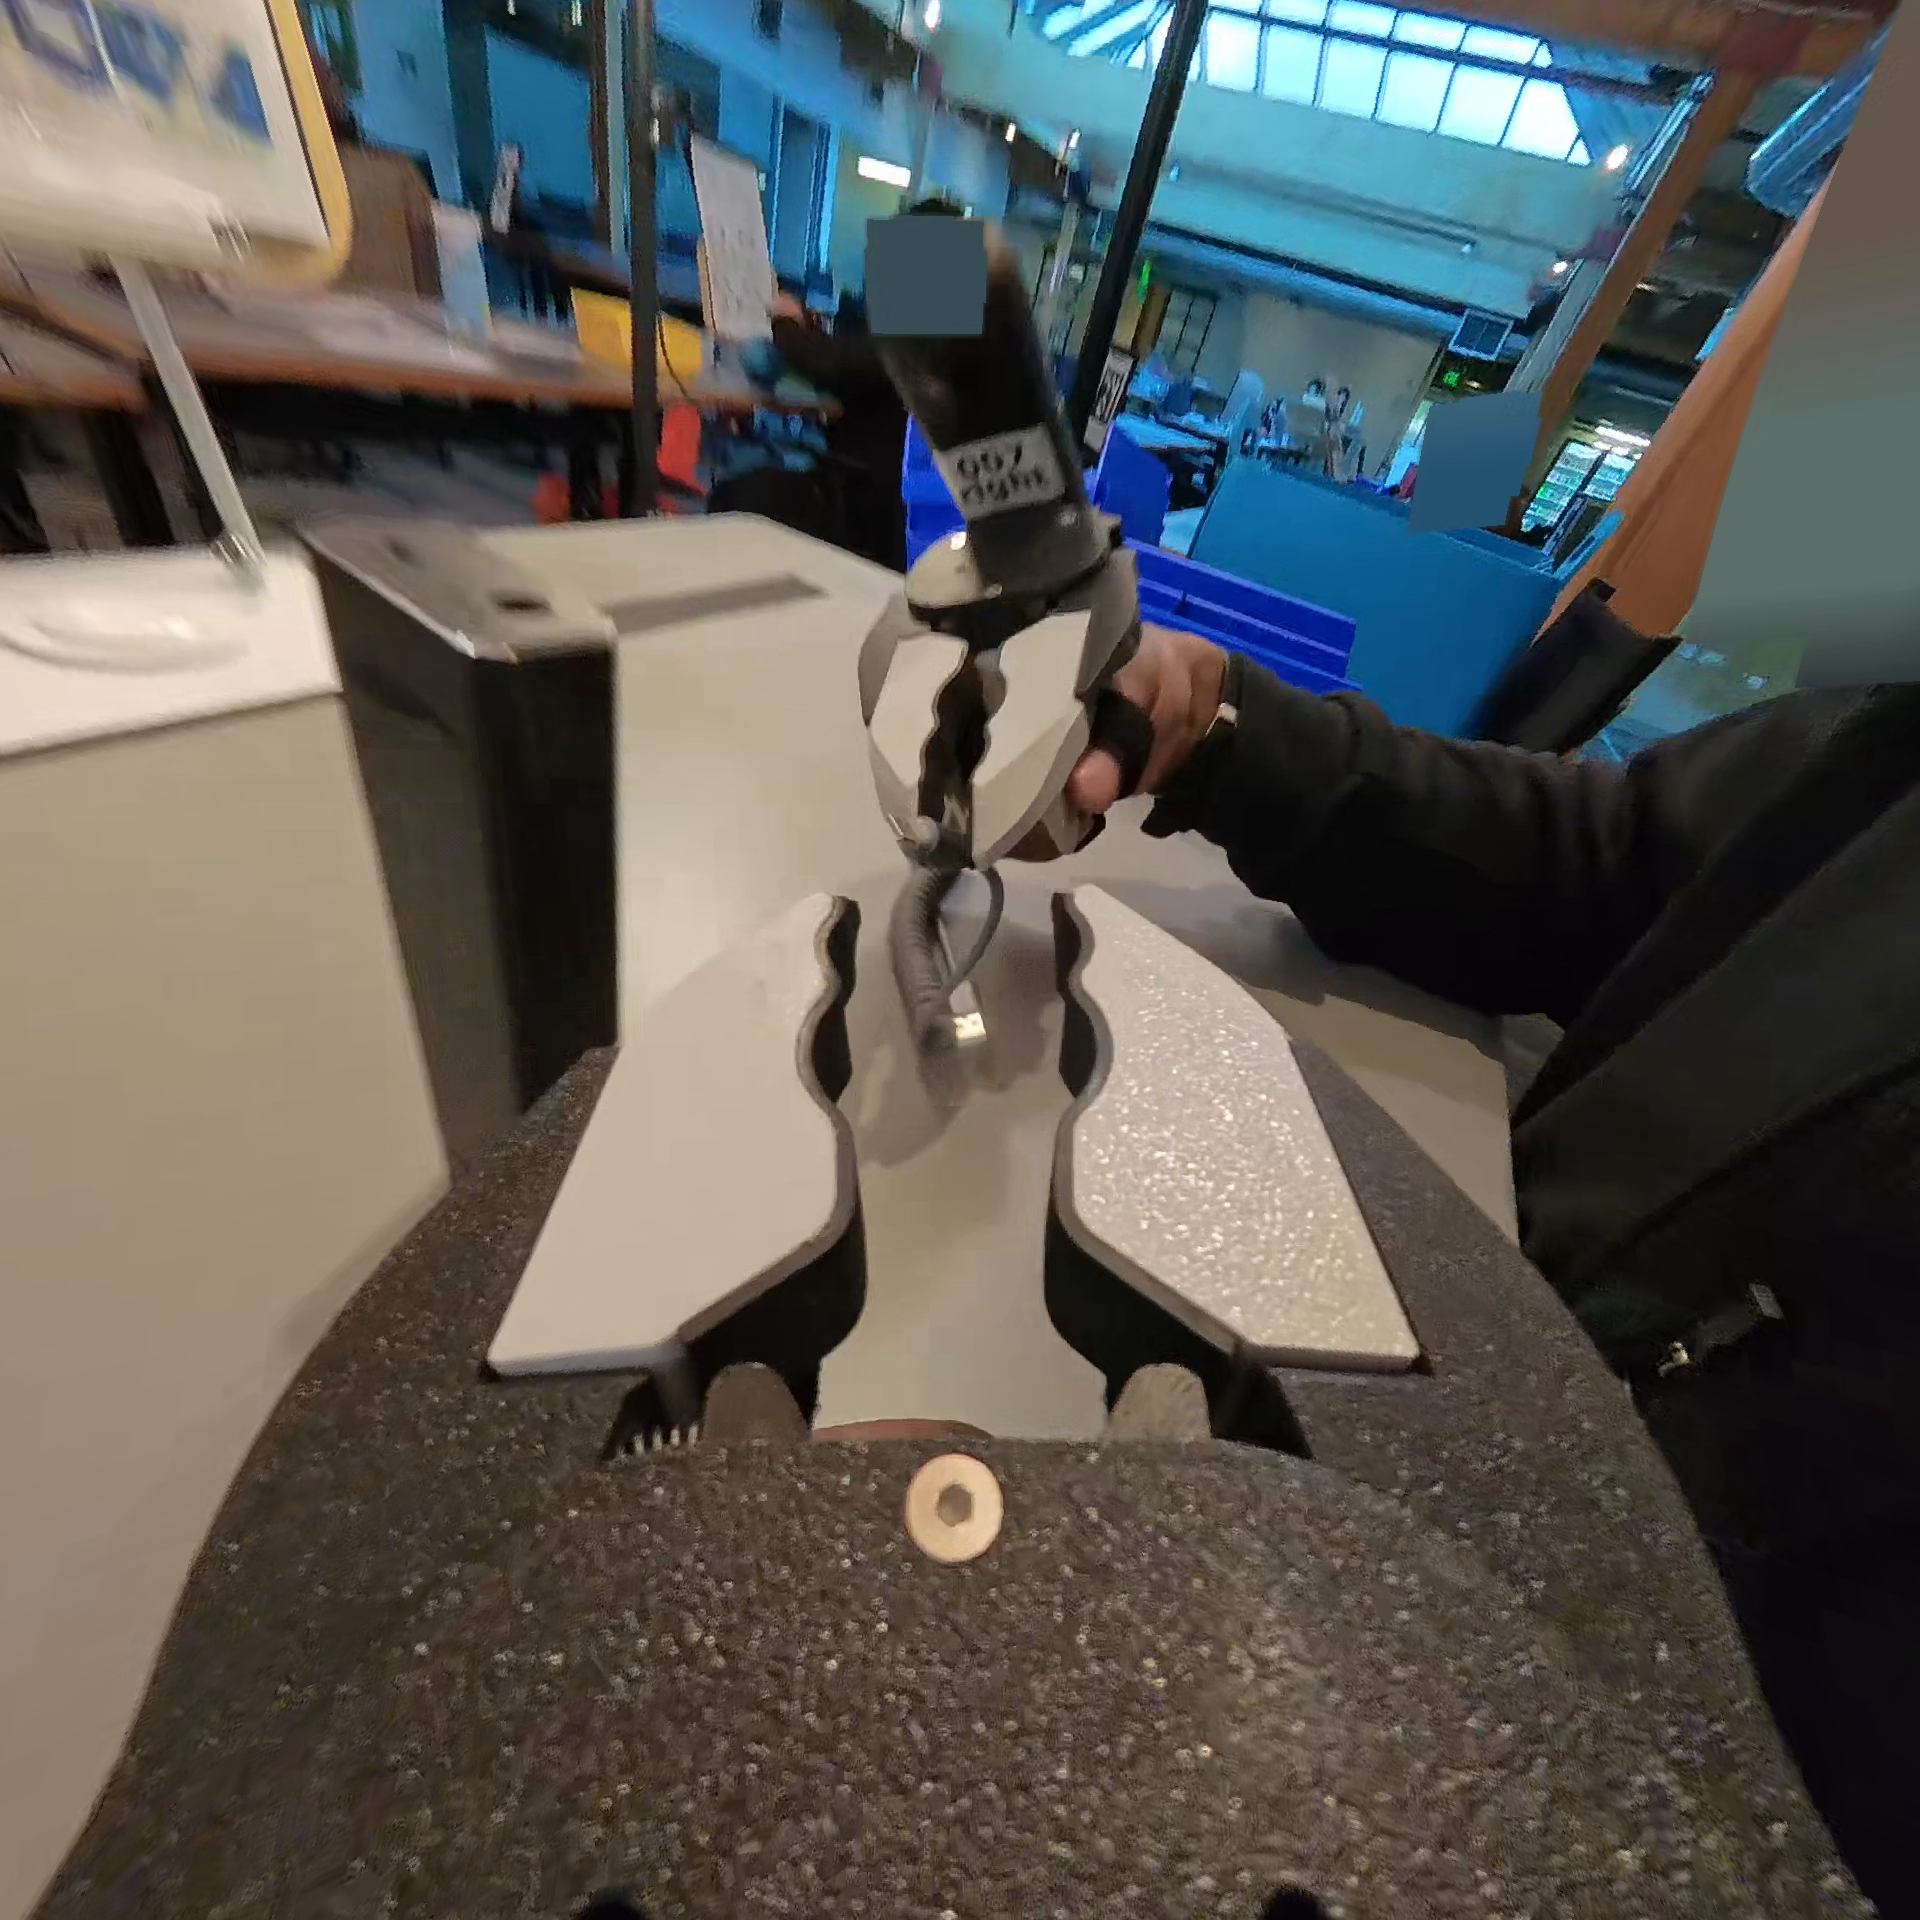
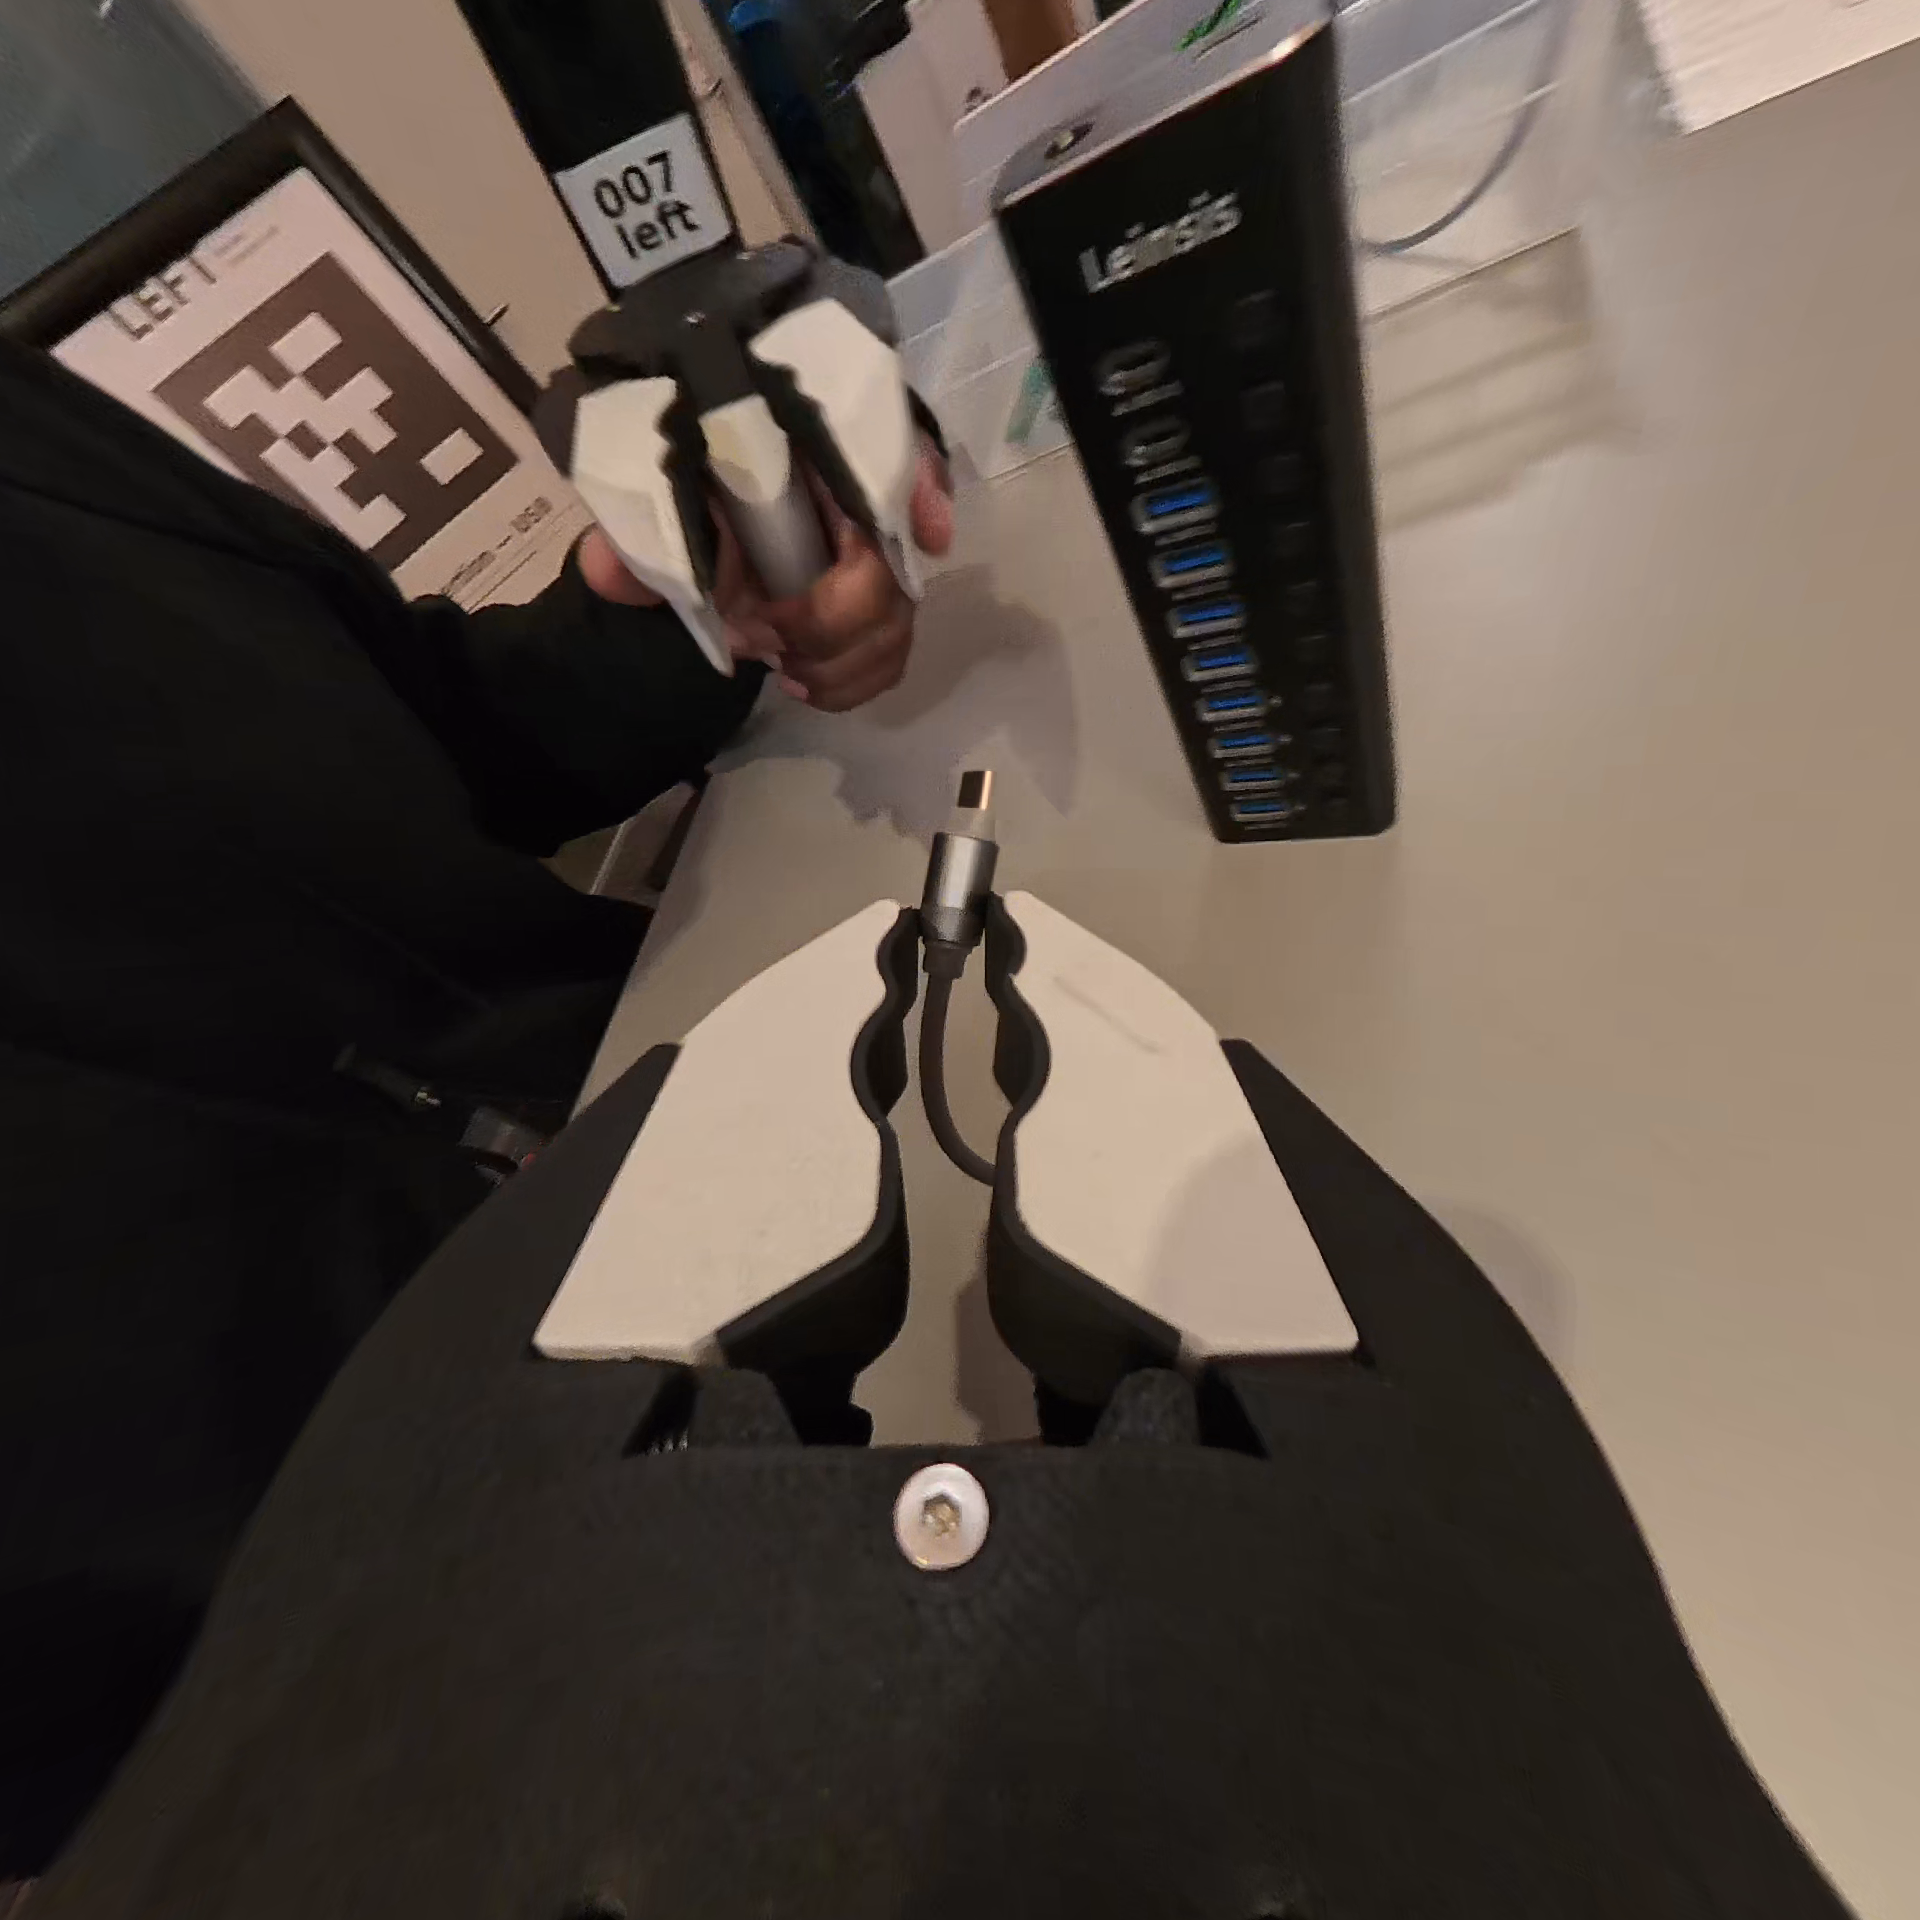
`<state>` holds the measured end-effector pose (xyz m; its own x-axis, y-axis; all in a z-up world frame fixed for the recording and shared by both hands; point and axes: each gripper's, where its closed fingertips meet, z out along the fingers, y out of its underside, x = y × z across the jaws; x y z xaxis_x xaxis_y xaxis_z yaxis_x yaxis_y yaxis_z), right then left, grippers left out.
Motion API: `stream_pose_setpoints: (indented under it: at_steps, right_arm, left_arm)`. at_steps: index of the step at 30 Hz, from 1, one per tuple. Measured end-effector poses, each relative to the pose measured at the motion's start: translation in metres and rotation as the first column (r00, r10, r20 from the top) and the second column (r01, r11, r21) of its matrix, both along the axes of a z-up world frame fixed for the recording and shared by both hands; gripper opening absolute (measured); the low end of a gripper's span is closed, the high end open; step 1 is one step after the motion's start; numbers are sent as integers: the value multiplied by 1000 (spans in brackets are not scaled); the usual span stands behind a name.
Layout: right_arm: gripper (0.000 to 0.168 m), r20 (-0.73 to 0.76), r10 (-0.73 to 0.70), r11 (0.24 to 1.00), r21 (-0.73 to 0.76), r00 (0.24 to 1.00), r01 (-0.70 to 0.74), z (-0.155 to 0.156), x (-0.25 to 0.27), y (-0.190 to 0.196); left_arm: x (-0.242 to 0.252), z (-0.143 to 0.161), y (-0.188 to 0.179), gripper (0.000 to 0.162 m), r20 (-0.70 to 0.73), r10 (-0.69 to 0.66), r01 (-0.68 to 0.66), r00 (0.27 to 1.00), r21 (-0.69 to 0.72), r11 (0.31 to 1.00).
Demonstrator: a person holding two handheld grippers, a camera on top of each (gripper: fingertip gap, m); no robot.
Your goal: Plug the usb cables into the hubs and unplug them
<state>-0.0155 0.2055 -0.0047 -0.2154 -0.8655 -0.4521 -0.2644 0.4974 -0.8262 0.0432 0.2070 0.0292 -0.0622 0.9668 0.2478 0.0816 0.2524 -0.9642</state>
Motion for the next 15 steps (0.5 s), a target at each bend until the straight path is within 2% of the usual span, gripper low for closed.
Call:
stream_pose_setpoints:
  at_steps: [6,10,15]
  right_arm:
    - [11,-37,75,997,-18,997,-75,-3,21,20]
    - [11,-69,110,993,-39,991,-113,-5,27,28]
    - [11,-86,126,991,-43,988,-130,-8,30,31]
  left_arm:
    - [-29,-27,9,41,88,-41,20,995,230,973]
    - [-34,-32,16,39,72,-103,72,992,353,933]
    - [-37,-39,27,19,97,-173,120,980,402,908]
